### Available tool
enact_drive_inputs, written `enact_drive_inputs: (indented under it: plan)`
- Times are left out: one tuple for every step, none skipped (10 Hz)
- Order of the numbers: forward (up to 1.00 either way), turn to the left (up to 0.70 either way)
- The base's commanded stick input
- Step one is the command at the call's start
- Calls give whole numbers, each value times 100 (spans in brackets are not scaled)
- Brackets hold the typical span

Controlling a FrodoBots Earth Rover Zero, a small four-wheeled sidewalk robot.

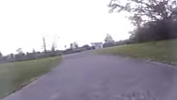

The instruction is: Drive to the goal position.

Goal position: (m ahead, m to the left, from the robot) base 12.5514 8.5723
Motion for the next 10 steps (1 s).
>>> enact_drive_inputs:
  plan:
    - [85, 0]
    - [85, 0]
    - [85, 0]
    - [85, 0]
    - [85, 0]
    - [85, 0]
    - [85, 0]
    - [85, 0]
    - [85, 0]
    - [85, 0]
